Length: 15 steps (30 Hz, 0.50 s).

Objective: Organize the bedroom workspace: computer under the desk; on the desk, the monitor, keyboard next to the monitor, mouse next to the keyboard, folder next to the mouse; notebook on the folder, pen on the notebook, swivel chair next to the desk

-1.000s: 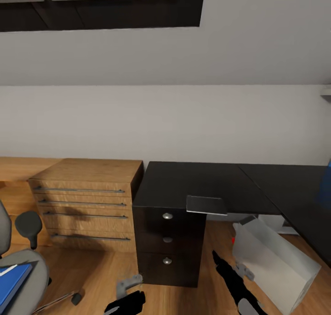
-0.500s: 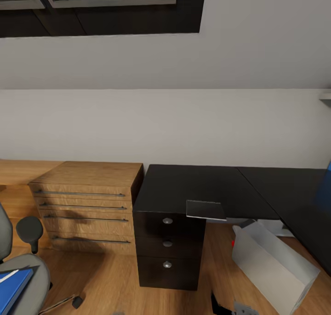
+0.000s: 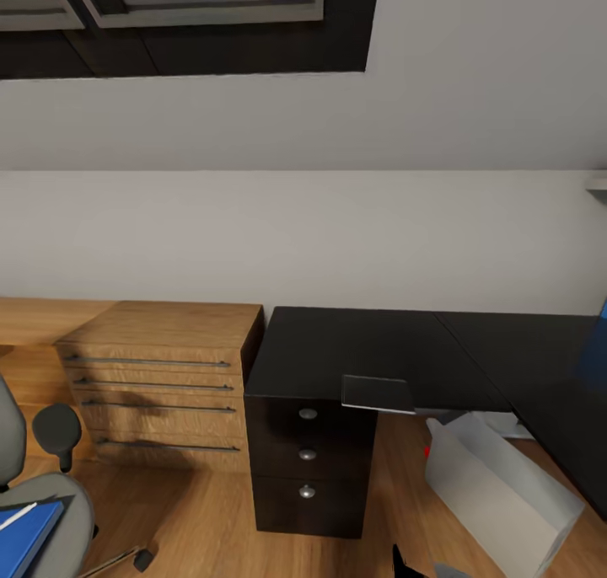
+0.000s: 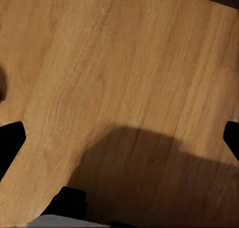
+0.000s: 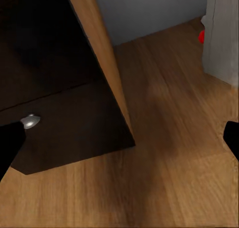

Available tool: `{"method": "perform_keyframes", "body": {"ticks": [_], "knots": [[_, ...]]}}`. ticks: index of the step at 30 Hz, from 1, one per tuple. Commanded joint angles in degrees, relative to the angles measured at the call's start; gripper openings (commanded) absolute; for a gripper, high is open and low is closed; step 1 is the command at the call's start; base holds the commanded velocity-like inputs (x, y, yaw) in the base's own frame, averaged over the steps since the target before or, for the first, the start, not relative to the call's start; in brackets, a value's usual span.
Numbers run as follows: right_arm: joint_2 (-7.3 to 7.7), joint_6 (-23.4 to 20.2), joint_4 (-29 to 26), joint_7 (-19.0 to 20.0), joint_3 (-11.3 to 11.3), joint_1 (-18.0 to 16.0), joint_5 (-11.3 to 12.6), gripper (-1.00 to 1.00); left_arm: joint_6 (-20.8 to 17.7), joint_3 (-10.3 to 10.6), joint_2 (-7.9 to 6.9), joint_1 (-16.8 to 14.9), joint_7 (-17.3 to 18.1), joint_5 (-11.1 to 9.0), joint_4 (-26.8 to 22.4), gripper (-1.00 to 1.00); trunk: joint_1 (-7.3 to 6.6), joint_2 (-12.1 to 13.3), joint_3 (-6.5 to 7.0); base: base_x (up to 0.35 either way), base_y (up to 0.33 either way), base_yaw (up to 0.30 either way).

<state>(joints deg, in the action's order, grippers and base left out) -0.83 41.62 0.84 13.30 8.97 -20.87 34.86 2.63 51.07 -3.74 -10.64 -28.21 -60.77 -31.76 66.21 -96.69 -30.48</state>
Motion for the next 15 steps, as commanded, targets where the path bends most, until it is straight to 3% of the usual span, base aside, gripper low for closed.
{"method": "perform_keyframes", "body": {"ticks": [1,3,6,15], "knots": [[-0.11,0.21,0.04,-2.11,0.48,-0.05,0.57,1.00,0.30,0.47,0.53,-0.08,-0.36,-0.47,1.72,1.00,-0.23,0.38,0.14,0.000,0.000,0.131],[-0.13,0.21,-0.06,-5.53,0.51,-0.05,0.56,1.00,0.36,0.55,1.27,-0.08,-0.36,-0.37,4.17,1.00,-0.67,1.18,0.54,0.000,0.000,0.170],[0.06,0.13,0.01,-6.85,0.47,-0.05,0.59,1.00,0.37,0.55,1.73,-0.08,-0.29,-0.42,5.16,1.00,-1.33,2.39,1.11,0.000,0.000,0.094],[-0.02,-0.39,0.21,-7.32,0.53,0.20,0.47,1.00,0.64,0.52,3.35,-0.08,-0.10,-0.32,9.33,1.00,-3.31,6.00,2.74,0.000,0.000,0.009]]}}
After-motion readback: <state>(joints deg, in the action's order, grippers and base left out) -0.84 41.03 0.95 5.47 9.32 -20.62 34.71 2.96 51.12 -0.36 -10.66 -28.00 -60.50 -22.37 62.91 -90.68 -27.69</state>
